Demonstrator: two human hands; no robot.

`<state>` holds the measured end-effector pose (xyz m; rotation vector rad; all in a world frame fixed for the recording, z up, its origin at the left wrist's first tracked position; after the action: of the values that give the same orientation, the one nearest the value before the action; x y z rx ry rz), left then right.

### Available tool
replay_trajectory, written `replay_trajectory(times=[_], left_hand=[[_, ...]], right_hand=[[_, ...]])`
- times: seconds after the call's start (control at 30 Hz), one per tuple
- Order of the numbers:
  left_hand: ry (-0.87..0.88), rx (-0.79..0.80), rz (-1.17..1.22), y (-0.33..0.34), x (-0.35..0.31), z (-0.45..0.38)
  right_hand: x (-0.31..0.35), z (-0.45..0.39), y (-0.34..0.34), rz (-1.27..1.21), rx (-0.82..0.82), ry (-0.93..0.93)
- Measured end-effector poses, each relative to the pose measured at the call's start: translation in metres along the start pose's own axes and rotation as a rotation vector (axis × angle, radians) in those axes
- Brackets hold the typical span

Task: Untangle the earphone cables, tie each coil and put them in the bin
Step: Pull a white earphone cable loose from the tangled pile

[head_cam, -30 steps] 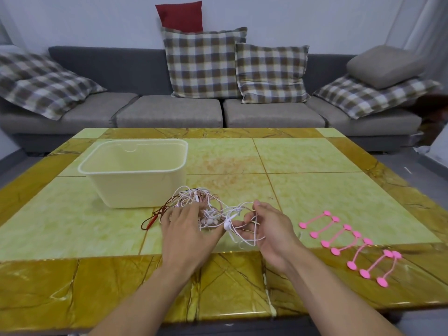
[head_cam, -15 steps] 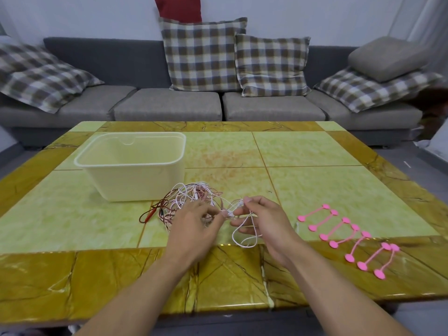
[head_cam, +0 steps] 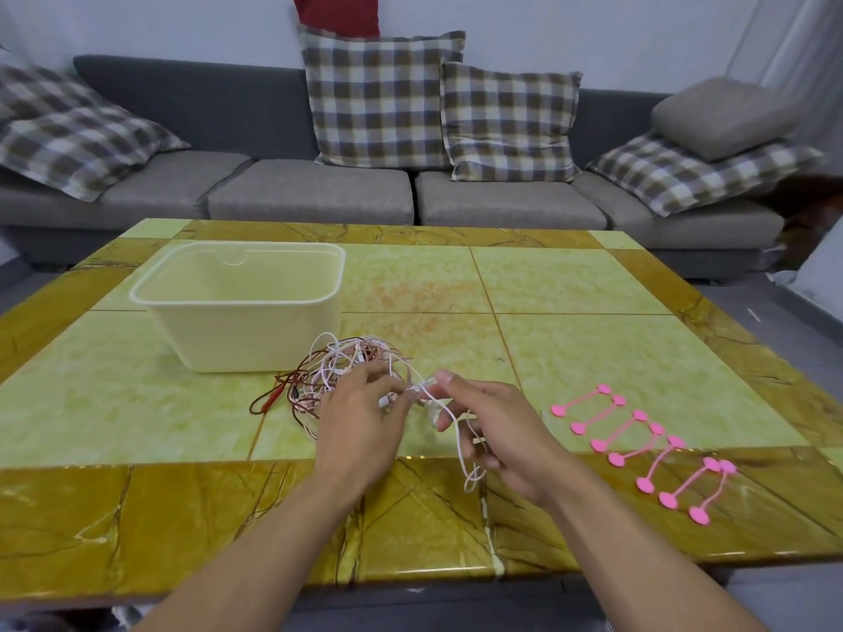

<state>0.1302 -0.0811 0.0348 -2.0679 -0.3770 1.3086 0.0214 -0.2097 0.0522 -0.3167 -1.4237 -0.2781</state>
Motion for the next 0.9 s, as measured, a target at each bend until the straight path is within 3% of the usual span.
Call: replay_trajectory(times=[0.2, 0.3, 0.47, 0.9], left_hand=[[-0.020, 0.024, 0.076, 0.002, 0.003, -0.003], [-0.023, 0.030, 0.133, 0.000, 0.003, -0.003], [-0.013, 0.037, 0.085, 0.004, 0.008, -0.005], [0.032, 0.071, 0.058, 0.007, 0.009, -0.002]], right_hand=[[-0.011, 0.006, 0.028, -0.146, 0.163, 0.120], [-0.021, 0.003, 0.016, -0.140, 0.050, 0.191], [-0.027, -0.012, -0.016, 0.245, -0.164, 0.038], [-0.025, -0.028, -0.001, 0.247, -0.190, -0.109]])
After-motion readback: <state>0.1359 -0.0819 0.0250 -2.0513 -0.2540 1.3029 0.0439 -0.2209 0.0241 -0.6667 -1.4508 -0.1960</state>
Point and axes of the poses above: each hand's wrist, its own z-axis away from the middle knuckle, its own y-axis out of the palm, x = y × z, the point moved 9 cm from there along -z, towards the middle knuckle, and after that the axes turned 5 degrees about -y, right-handed, at the moved point
